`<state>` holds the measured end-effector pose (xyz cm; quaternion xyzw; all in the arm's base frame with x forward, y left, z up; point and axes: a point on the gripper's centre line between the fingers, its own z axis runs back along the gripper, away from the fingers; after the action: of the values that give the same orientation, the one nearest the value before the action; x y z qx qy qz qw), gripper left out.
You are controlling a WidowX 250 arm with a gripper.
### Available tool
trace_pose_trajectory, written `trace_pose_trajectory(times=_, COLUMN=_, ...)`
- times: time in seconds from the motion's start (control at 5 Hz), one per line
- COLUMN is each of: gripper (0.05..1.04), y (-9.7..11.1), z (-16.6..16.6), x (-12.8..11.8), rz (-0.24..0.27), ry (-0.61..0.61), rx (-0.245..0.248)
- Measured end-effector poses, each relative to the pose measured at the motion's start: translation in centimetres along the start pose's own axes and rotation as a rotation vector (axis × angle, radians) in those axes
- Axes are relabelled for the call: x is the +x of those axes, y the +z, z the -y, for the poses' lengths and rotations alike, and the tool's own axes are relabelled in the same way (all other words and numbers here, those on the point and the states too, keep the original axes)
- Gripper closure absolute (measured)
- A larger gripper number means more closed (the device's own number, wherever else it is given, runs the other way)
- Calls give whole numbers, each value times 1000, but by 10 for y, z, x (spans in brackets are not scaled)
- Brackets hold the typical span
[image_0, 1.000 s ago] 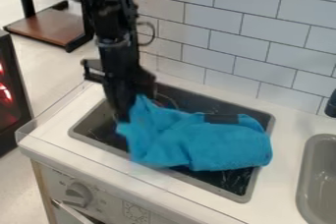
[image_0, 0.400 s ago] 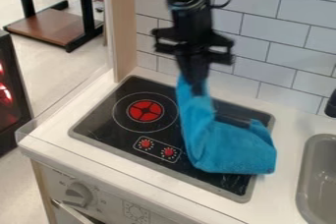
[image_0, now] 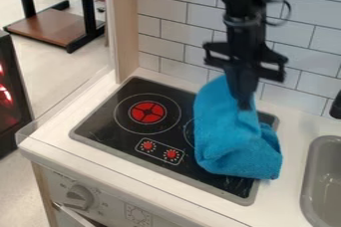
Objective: Fold the cloth from left to right
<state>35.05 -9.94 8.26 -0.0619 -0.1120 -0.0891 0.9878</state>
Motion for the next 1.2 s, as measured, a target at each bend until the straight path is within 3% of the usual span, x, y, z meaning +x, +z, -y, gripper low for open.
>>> trace_pose_trajectory(times=0.6, gripper=1032, y=-64, z=19, x=1, rz=-69, ry=-76, rx=49)
trace_pose_trajectory(times=0.8, gripper=1010, y=-71, z=21, x=-2, rz=-81, ry=-91, rx=58)
trace_pose_trajectory(times=1.0, gripper=855, y=-75, z=23, x=-7, rz=-105, ry=-80, rx=41)
trace_pose_trajectory(times=1.2, gripper=615, y=-78, z=21, x=-16, rz=-134, ry=-70, rx=48)
